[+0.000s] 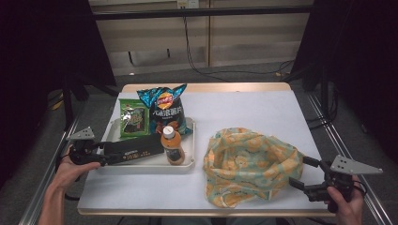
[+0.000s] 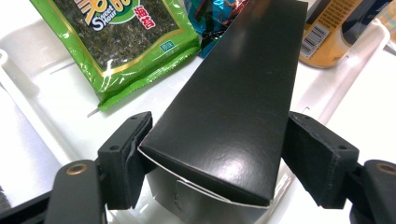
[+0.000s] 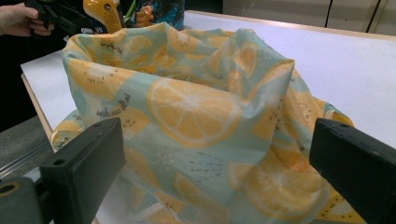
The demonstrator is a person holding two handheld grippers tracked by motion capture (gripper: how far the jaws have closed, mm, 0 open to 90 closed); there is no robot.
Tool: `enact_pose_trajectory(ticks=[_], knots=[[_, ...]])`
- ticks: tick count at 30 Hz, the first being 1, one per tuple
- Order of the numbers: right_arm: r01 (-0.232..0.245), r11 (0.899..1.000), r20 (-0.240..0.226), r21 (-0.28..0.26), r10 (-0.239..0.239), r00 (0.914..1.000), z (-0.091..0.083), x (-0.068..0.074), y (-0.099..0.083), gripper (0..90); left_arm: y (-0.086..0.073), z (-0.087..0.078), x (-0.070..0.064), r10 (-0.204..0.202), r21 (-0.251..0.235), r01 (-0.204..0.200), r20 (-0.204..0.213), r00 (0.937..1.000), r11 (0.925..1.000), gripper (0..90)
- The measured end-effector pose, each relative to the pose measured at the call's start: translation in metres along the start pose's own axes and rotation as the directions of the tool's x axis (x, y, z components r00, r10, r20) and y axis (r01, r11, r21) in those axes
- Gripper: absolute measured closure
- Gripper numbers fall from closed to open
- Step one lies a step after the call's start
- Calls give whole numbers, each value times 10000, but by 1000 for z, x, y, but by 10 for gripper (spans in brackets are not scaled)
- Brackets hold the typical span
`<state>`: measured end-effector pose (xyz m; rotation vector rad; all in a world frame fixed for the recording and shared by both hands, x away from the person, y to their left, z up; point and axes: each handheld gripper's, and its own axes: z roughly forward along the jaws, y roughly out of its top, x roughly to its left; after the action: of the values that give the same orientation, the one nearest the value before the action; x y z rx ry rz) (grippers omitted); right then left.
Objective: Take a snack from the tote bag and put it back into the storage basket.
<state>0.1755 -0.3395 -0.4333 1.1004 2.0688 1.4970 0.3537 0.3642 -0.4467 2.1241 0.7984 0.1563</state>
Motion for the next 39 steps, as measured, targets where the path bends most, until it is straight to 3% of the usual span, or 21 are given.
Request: enact_pose_trajectory(ticks=[3, 7, 11, 15, 17, 20, 21, 22, 24, 28, 29, 33, 34, 39], knots=[[16, 10000, -16, 5, -16, 10000, 1, 0, 0, 29, -2, 3, -1, -120, 131, 119, 39, 9999, 9998, 249], [-18, 10000, -42, -3, 18, 10000, 1, 0, 0, 30, -4, 3, -2, -298, -158, 298, 37, 9995, 9994, 216], [2, 10000, -53, 20, -1, 10000, 1, -1, -1, 30, -4, 1, -3, -738, -512, 735, -47, 9973, 9960, 173], [-57, 10000, -21, -10, 57, 10000, 0, -1, -1, 30, -6, -6, -6, -1047, -1026, 982, -598, 9927, 9899, 142], [-24, 10000, -42, -28, 24, 10000, 1, -1, 0, 29, -5, -12, -10, -1330, -1356, 1182, -1059, 9854, 9837, 146], [60, 10000, -44, 2, -60, 10000, 1, 0, 0, 29, -4, -19, -17, -1397, -1806, 1175, -1153, 9835, 9765, 178], [62, 10000, -19, 56, -62, 10000, 1, 0, 0, 29, -4, -21, -19, -1350, -1908, 1101, -1231, 9832, 9754, 216], [22, 10000, -35, 38, -22, 10000, 1, 0, 0, 30, -4, -23, -22, -1428, -2170, 1088, -1476, 9787, 9701, 278], [34, 10000, -52, 14, -34, 10000, 1, 0, 0, 29, -4, -27, -27, -1376, -2342, 1062, -1224, 9829, 9664, 367], [48, 9999, -57, -136, -49, 10000, 0, 0, 1, 30, -4, -30, -42, -974, -2396, 671, -1168, 9884, 9685, 571], [73, 9998, -53, -199, -74, 10000, 0, -1, 1, 30, -5, -30, -45, -892, -2471, 637, -935, 9916, 9669, 652], [56, 9995, -28, -311, -57, 10000, -4, 0, 2, 26, -12, -28, -54, -925, -2419, 677, -923, 9914, 9679, 880], [35, 9994, -42, -341, -37, 10000, -4, 0, 2, 26, -15, -27, -55, -910, -2377, 707, -756, 9930, 9688, 900], [45, 9991, -14, -410, -46, 10000, -4, 0, 3, 25, -24, -20, -62, -937, -2045, 782, -671, 9933, 9757, 900]])
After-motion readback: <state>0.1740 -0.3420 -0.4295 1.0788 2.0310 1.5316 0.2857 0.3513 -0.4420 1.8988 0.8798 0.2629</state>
